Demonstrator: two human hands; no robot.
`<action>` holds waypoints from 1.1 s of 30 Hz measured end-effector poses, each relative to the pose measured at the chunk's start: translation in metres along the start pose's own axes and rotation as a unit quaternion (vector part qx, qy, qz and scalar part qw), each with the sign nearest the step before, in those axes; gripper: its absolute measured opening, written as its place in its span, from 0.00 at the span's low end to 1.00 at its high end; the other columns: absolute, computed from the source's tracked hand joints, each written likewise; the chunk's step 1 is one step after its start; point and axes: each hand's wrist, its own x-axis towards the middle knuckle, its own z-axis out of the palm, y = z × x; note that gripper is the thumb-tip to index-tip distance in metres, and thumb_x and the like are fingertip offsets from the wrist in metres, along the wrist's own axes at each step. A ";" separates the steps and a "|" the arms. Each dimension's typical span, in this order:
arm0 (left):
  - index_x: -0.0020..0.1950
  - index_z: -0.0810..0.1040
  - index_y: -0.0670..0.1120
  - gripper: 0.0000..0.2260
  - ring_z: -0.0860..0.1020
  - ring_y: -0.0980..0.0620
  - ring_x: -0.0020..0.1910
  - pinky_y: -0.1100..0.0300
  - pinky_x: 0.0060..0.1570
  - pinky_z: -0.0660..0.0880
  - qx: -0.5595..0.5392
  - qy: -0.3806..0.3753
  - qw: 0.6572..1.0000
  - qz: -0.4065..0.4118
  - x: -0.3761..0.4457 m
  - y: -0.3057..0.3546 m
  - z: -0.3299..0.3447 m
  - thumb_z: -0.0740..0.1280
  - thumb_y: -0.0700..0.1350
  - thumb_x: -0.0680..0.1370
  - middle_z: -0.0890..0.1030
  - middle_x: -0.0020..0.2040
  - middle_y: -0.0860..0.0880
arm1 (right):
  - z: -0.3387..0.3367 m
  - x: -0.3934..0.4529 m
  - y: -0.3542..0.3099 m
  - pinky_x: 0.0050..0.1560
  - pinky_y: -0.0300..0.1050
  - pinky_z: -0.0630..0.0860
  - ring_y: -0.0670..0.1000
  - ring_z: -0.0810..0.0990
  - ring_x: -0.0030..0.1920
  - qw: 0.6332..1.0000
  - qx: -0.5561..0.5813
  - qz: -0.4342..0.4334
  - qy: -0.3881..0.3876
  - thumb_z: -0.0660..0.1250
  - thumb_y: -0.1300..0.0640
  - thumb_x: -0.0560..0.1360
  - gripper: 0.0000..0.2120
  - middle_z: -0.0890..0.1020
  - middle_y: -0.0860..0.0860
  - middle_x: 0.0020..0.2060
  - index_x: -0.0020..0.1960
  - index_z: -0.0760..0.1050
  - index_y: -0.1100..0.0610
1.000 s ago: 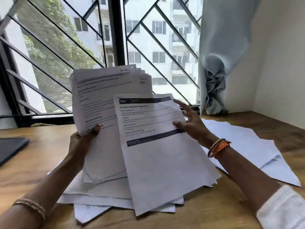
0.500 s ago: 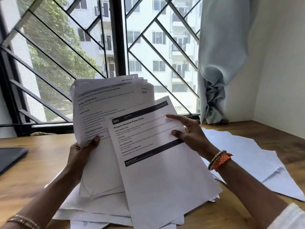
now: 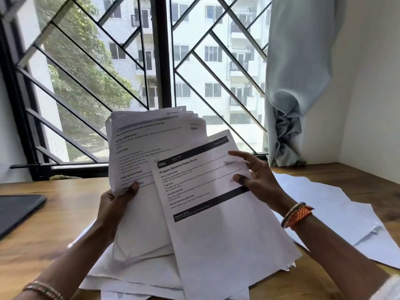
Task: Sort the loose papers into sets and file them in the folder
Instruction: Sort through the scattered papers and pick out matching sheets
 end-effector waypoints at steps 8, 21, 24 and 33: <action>0.54 0.76 0.36 0.11 0.74 0.47 0.49 0.58 0.51 0.68 -0.054 0.180 0.982 -0.025 0.015 0.006 -0.016 0.70 0.41 0.76 0.75 0.52 0.43 | -0.037 0.014 -0.027 0.25 0.39 0.67 0.47 0.67 0.24 0.757 -0.534 -0.277 0.256 0.70 0.74 0.70 0.39 0.72 0.52 0.25 0.74 0.61 0.51; 0.62 0.76 0.41 0.19 0.79 0.49 0.55 0.62 0.50 0.75 -0.109 0.343 0.932 0.038 0.026 0.016 -0.035 0.71 0.46 0.73 0.79 0.58 0.47 | 0.107 -0.062 -0.026 0.28 0.40 0.73 0.48 0.81 0.35 0.659 -0.592 -0.422 -0.194 0.53 0.65 0.71 0.28 0.82 0.46 0.43 0.67 0.72 0.49; 0.64 0.74 0.42 0.23 0.79 0.49 0.54 0.57 0.51 0.77 -0.149 0.371 0.916 0.041 0.028 0.022 -0.036 0.69 0.50 0.72 0.78 0.58 0.45 | 0.143 -0.086 -0.040 0.27 0.40 0.70 0.47 0.80 0.31 0.669 -0.602 -0.384 -0.206 0.55 0.60 0.72 0.30 0.81 0.49 0.54 0.73 0.63 0.48; 0.51 0.80 0.42 0.09 0.78 0.53 0.40 0.61 0.39 0.75 -0.163 0.290 0.943 0.021 0.030 0.024 -0.009 0.72 0.42 0.72 0.81 0.47 0.48 | 0.143 -0.065 -0.091 0.28 0.39 0.53 0.50 0.77 0.27 0.762 -0.601 -0.228 0.080 0.65 0.61 0.57 0.12 0.78 0.48 0.31 0.40 0.77 0.51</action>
